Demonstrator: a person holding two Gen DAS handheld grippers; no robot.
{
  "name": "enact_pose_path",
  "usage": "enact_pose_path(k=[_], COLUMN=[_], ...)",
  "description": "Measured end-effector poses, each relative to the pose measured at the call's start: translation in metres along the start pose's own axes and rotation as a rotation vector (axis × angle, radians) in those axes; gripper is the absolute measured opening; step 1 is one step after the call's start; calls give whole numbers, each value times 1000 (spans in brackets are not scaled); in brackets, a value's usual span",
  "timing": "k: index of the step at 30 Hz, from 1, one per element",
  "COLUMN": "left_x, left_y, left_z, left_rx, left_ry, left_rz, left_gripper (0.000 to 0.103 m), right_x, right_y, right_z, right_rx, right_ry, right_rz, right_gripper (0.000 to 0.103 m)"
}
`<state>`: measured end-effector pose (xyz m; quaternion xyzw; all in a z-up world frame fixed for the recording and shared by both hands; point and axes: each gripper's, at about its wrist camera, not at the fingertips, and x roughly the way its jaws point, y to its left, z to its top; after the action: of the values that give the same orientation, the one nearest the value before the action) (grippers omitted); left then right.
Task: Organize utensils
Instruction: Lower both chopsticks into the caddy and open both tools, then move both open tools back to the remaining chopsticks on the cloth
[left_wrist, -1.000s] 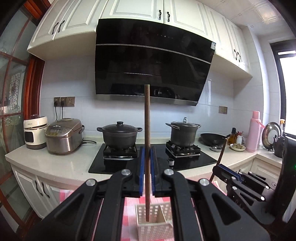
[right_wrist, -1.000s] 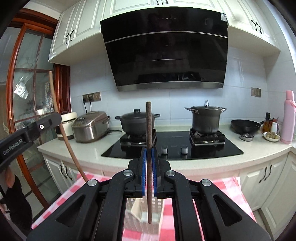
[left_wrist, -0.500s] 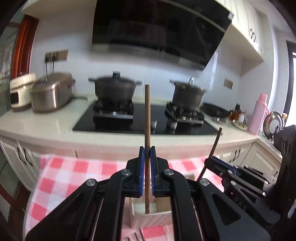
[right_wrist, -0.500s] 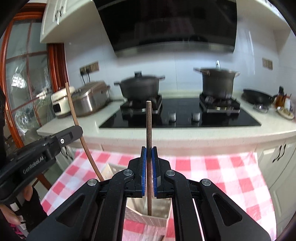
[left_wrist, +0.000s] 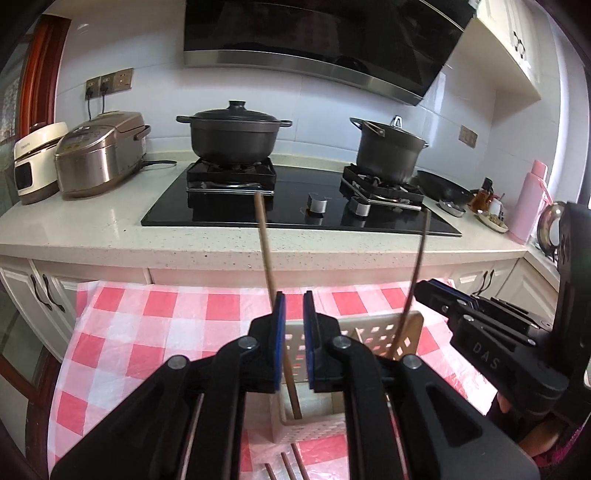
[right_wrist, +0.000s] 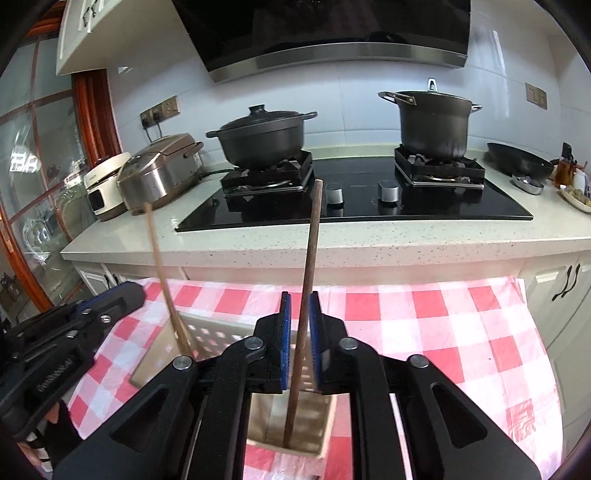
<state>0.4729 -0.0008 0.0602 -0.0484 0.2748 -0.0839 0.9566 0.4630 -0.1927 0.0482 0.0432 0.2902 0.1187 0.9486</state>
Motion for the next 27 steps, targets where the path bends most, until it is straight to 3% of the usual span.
enact_pose_path(k=[1,3,4,7,9,15,19,27], left_x=[-3,-9,-13,-29,-44,-89,-107,-112], left_y=[2,6,8,13,16,17,15,12], left_z=[0,0,0,-1,-6,-39,-73,-131], left_rx=[-5,-12,-14,-28,-42,-7,19,-20], left_ry=[-6,-16,-23,-48,-79,-175,-186,-91], left_rz=[4,15,20,35,54,138,180,191], left_gripper=[15,26,29,42,63,95,98,98], right_x=[-3,-9,-14,-28,-42,-79,-91,-97], right_y=[-2,-6,-8,-11,-12,-23,-27,-27], right_z=[0,-1,-2,-6,-11,-50,-87,-163], right_rx=[6,17,22,18,19,33,49,99], right_ry=[-2,-13,-20,-32,-42,-28,5,114], right_rz=[5,9,11,0,-4,-22,-39,-68], right_gripper=[21,41,43,43,43,43,43,43])
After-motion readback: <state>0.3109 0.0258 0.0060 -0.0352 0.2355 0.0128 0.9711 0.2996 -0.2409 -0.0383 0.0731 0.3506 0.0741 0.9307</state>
